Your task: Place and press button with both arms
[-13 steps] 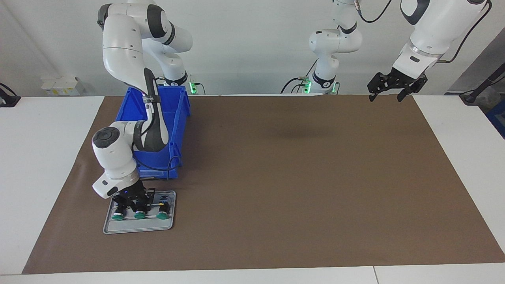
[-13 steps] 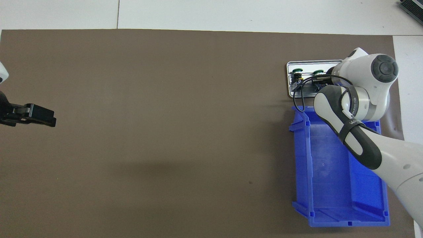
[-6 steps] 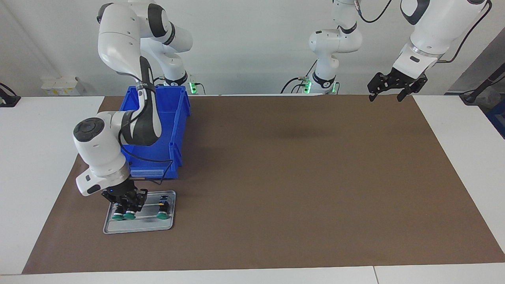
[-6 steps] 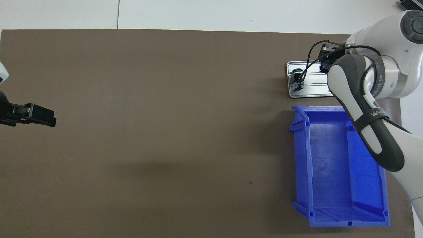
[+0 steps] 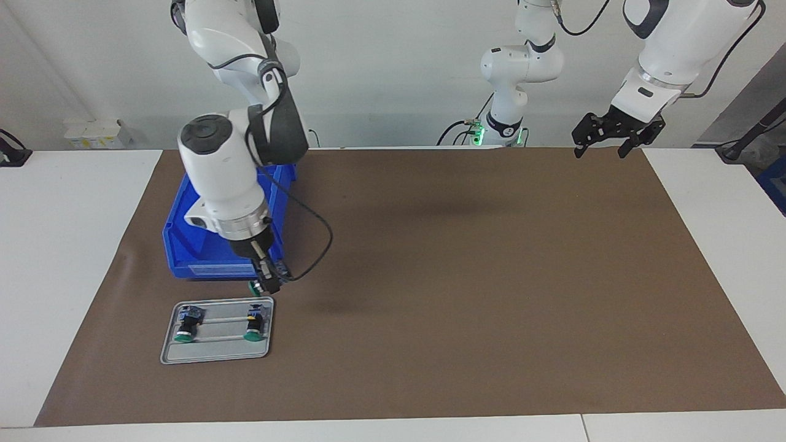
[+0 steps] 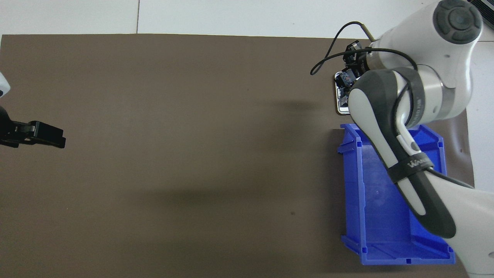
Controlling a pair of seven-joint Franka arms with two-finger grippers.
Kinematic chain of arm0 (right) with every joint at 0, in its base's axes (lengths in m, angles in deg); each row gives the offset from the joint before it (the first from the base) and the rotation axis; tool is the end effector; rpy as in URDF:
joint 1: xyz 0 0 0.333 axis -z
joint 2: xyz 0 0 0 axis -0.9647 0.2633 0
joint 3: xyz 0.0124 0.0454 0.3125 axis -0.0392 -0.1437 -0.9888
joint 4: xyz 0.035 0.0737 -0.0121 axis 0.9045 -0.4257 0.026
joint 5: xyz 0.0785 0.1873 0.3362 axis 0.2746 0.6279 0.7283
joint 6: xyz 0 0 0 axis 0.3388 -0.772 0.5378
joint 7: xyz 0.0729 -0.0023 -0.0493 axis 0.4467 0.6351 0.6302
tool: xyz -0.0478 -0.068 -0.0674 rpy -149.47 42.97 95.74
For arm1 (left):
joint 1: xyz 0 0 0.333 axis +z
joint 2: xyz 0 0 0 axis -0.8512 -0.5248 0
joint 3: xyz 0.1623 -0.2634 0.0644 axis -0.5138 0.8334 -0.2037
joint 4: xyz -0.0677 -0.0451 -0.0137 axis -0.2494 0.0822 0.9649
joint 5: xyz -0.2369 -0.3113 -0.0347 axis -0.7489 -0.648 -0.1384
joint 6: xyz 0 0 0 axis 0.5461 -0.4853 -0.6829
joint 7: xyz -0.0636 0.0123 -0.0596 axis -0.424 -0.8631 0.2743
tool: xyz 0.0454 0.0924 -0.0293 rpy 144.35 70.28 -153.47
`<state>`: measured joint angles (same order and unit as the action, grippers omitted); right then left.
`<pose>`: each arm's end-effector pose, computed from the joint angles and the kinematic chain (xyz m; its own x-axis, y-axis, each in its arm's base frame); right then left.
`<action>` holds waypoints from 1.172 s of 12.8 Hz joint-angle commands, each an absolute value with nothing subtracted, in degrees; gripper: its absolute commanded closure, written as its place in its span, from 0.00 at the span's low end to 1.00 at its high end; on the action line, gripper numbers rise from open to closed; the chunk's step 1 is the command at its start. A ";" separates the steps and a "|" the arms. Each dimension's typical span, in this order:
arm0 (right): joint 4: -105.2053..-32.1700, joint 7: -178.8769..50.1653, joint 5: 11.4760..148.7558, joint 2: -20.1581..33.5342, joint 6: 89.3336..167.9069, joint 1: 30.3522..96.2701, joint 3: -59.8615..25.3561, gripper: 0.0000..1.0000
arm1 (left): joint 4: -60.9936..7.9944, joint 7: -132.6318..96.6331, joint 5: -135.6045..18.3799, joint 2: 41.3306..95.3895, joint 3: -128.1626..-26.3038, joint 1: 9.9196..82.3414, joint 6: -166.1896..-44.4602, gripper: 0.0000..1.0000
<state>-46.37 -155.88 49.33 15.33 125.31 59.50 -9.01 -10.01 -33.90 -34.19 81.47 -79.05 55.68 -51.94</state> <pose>0.6773 0.1734 0.4763 0.3553 -0.9343 0.0284 -0.9223 -0.3553 -0.1520 0.5256 -0.0376 0.6254 0.9939 -0.0764 -0.0797 -0.0756 -0.9970 0.0133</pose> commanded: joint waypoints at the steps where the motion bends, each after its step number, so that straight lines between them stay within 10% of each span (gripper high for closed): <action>1: -48.08 -178.98 48.22 14.46 124.32 52.44 -8.91 1.00 | -10.99 -33.35 -34.62 82.29 -78.77 56.15 -52.02 0.00; 15: -49.65 -222.29 41.79 27.21 136.52 27.98 -9.09 1.00 | -10.99 -33.35 -34.62 82.29 -78.77 56.15 -52.02 0.00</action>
<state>-47.98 -220.86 42.67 27.69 135.06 28.29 -9.27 -10.01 -33.90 -34.19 81.47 -79.05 55.68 -51.94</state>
